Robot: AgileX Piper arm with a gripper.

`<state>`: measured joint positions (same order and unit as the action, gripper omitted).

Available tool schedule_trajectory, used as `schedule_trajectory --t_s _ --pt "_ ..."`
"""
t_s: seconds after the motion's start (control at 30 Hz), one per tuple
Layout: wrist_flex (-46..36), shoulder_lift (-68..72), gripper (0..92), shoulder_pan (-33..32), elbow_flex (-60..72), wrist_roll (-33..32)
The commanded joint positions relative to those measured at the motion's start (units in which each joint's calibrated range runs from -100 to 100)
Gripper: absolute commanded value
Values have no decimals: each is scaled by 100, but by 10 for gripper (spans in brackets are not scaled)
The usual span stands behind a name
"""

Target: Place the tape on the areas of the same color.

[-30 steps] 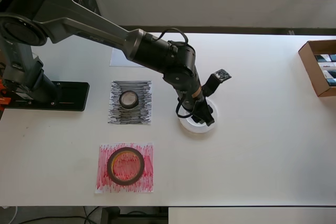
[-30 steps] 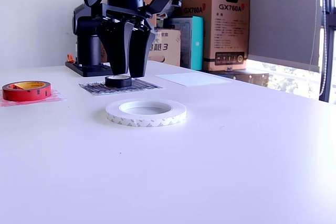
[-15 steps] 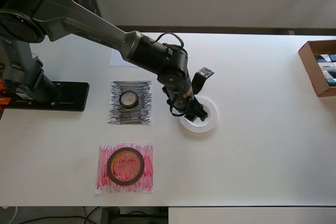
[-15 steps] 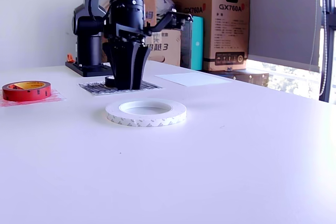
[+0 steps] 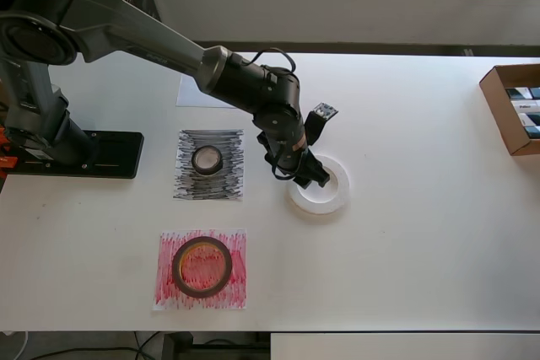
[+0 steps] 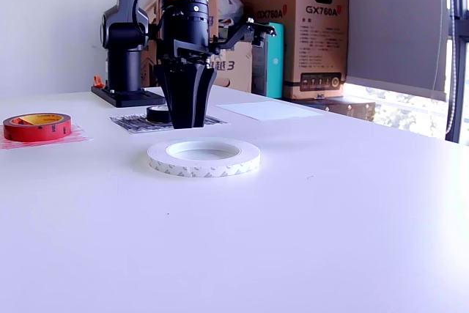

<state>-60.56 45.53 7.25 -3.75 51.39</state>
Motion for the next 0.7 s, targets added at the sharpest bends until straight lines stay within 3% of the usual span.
schedule_trajectory --t_s 0.0,0.67 --pt "-57 3 575 -47 -38 -31" --pt "-57 22 573 -134 16 427"
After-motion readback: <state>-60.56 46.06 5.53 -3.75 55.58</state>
